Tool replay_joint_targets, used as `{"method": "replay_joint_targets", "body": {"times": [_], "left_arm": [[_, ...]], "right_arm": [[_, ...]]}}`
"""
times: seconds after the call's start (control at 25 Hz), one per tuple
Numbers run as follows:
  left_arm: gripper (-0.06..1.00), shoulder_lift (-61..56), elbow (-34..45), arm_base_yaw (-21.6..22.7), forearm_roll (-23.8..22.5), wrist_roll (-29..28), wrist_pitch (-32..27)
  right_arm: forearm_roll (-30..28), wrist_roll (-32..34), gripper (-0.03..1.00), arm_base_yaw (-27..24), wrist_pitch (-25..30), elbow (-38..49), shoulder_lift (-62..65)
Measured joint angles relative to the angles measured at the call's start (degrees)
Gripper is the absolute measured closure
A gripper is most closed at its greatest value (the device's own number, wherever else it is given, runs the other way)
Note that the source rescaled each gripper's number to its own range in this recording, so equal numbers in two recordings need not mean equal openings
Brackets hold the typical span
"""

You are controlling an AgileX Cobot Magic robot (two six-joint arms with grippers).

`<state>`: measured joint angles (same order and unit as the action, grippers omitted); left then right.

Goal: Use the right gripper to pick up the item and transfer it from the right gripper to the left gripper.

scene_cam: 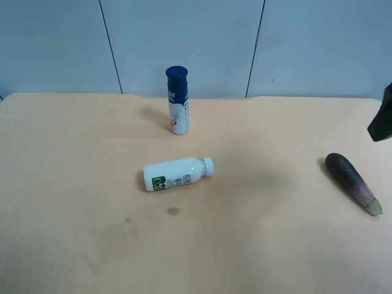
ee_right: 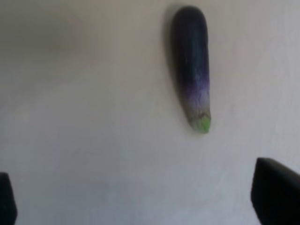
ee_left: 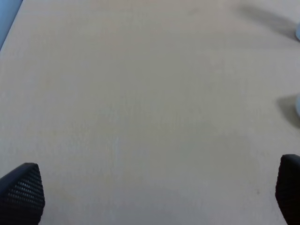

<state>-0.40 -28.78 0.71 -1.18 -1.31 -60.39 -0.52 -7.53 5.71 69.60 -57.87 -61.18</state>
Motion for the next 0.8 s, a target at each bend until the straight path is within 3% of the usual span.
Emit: {"method": "replay_joint_targets", "body": {"times": [0.2, 0.44, 0.8], "left_arm": [[-0.06, 0.0, 0.0, 0.0, 0.0, 0.0, 0.0], [-0.06, 0.0, 0.0, 0.0, 0.0, 0.0, 0.0], [-0.06, 0.0, 0.0, 0.0, 0.0, 0.0, 0.0]], "right_arm": [[0.5, -1.6, 0.01, -1.5, -0.1, 0.0, -7.7], [4.4, -5.5, 0.01, -10.0, -0.9, 0.0, -13.1], [4.9, -13.2, 0.01, -19.9, -1.7, 0.0, -23.0]]}}
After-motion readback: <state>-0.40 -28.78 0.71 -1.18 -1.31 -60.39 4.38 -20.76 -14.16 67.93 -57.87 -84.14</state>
